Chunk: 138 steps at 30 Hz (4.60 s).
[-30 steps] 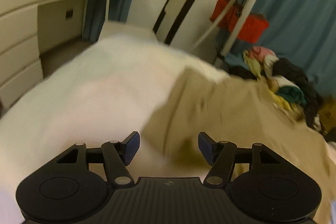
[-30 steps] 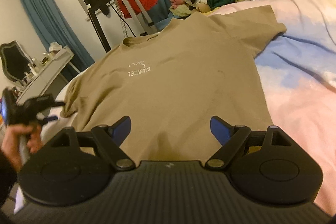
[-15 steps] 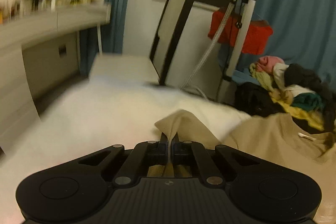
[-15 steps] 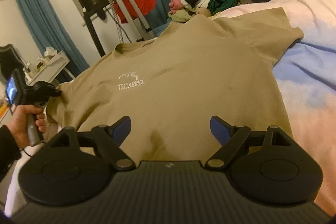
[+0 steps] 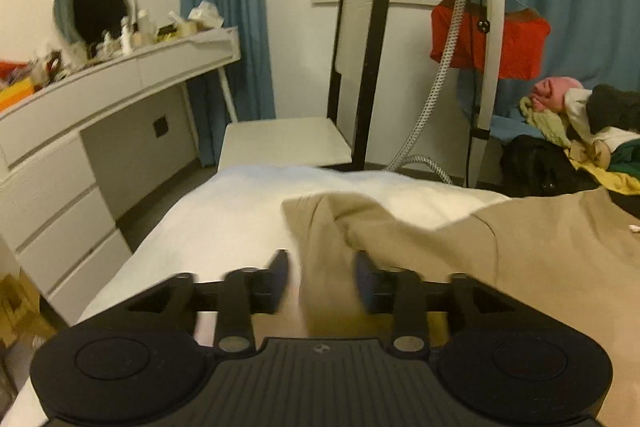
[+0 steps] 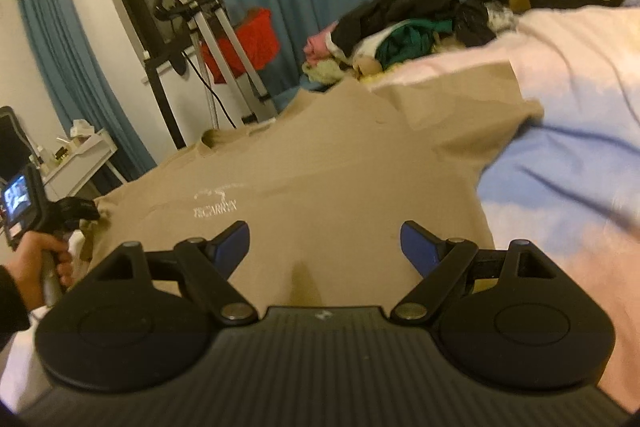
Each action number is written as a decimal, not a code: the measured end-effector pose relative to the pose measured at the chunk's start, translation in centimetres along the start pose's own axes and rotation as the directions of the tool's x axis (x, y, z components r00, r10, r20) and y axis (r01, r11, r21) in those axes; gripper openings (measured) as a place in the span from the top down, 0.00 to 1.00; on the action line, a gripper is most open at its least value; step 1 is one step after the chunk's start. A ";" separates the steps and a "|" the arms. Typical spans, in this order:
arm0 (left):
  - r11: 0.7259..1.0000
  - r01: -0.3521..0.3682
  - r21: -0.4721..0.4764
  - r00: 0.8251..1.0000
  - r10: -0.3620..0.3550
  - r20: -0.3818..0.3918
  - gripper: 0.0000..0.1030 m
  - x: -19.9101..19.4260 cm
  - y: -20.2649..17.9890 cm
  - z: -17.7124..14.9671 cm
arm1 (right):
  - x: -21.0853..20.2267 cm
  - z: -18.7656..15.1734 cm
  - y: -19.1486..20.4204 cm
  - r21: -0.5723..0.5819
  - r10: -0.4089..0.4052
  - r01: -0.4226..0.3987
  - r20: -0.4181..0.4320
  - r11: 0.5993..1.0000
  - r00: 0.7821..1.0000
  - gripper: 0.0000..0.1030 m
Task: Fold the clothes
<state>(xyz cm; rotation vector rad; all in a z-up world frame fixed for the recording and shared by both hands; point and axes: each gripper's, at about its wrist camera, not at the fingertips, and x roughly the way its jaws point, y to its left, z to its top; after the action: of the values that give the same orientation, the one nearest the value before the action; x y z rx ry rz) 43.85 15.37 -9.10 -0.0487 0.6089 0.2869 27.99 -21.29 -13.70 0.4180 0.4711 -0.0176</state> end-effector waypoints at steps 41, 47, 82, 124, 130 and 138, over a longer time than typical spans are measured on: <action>0.896 0.421 0.143 0.907 -0.415 -0.070 0.09 -30.9 -5.4 -21.7 | -1.8 3.2 -17.3 0.638 0.078 -0.200 0.214 0.744 0.974 0.17; 0.889 0.443 0.116 0.896 -0.436 -0.081 0.08 -29.1 -5.7 -21.8 | 3.0 1.6 -22.0 0.790 0.096 -0.257 0.246 0.557 0.965 0.17; 0.891 0.440 -0.112 0.897 -0.443 0.000 0.06 -20.9 -3.5 -17.8 | 10.7 13.9 -10.0 0.380 -0.217 0.098 0.282 0.920 0.935 0.92; 0.936 0.348 -0.053 0.935 -0.351 -0.050 0.12 -21.4 0.0 -16.3 | -7.9 1.8 8.9 -0.181 0.109 -0.121 -0.078 0.976 0.991 0.22; 0.856 0.514 0.057 0.853 -0.504 -0.132 0.18 -26.4 -2.3 -19.4 | -15.4 0.0 4.0 -0.123 0.040 -0.043 -0.030 0.991 0.999 0.22; 0.602 0.795 -0.068 0.541 -0.756 -0.368 0.32 -31.0 -6.5 -24.3 | -18.3 0.5 -3.3 0.129 0.101 -0.099 -0.009 0.987 0.995 0.22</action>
<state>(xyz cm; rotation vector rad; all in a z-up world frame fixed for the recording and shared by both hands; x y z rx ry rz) 7.83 -1.79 -11.61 -0.2718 0.9134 -0.6667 11.52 -25.95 -6.40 0.5685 0.4649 0.0521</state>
